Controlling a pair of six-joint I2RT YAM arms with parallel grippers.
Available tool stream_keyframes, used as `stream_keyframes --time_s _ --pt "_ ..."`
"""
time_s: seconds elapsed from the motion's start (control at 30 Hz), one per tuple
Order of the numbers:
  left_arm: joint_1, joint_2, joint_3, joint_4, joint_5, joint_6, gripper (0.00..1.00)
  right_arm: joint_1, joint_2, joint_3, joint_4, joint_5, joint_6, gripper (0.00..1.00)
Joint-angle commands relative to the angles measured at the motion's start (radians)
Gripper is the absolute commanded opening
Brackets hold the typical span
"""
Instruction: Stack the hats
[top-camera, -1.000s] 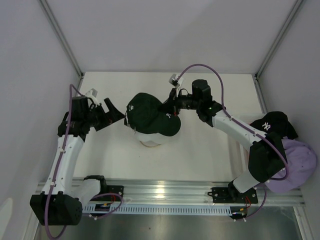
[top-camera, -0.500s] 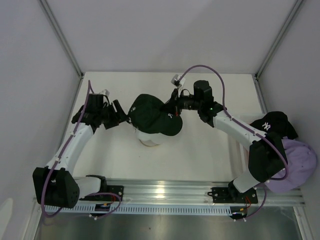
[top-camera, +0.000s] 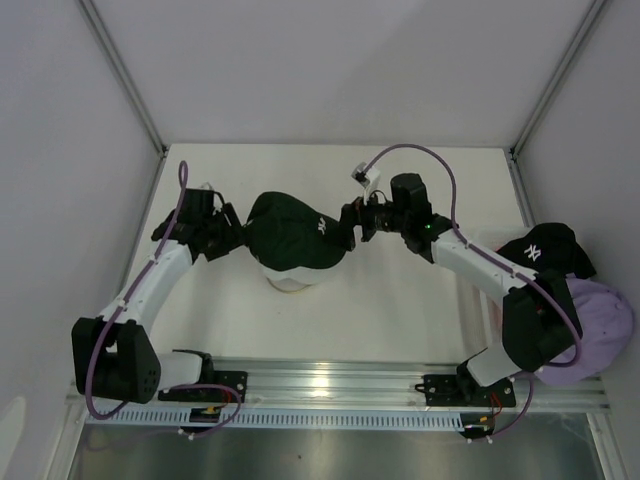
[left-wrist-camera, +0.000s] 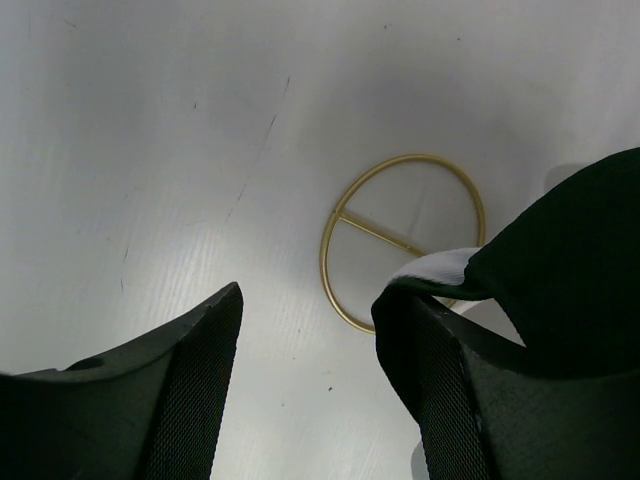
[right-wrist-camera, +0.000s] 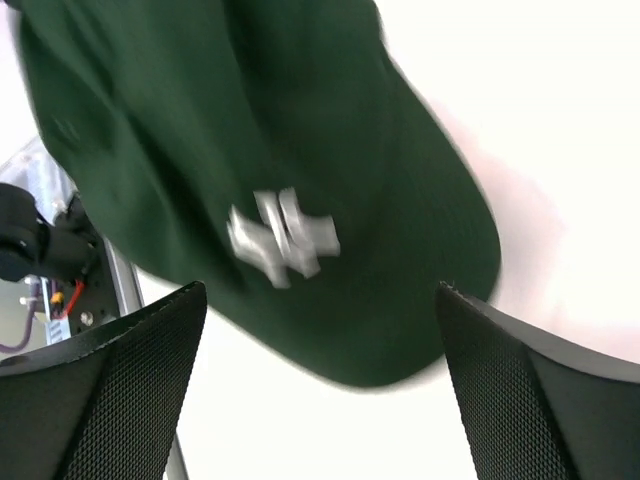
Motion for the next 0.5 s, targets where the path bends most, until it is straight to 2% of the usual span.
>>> stream_keyframes --time_s 0.0,0.13,0.17,0.27,0.33,0.47 --pt "-0.002 0.032 -0.028 -0.009 -0.064 -0.007 0.67 -0.016 -0.144 -0.058 -0.036 0.083 0.018 1.0" --pt "-0.013 0.03 -0.031 -0.011 -0.073 -0.006 0.68 -0.033 -0.248 -0.173 0.06 0.166 0.062 1.0" --pt "-0.016 0.03 -0.031 -0.017 -0.076 -0.007 0.68 -0.036 -0.258 -0.227 0.117 0.218 0.084 1.0" --pt "-0.019 0.02 -0.034 -0.026 -0.081 -0.007 0.68 -0.051 -0.243 -0.264 0.139 0.312 0.196 0.99" --pt "-0.021 -0.003 -0.035 -0.023 -0.088 -0.001 0.69 -0.074 -0.209 -0.281 0.16 0.313 0.329 0.99" --pt "-0.022 -0.025 -0.034 -0.038 -0.102 0.006 0.7 -0.089 -0.148 -0.361 0.423 0.243 0.623 0.99"
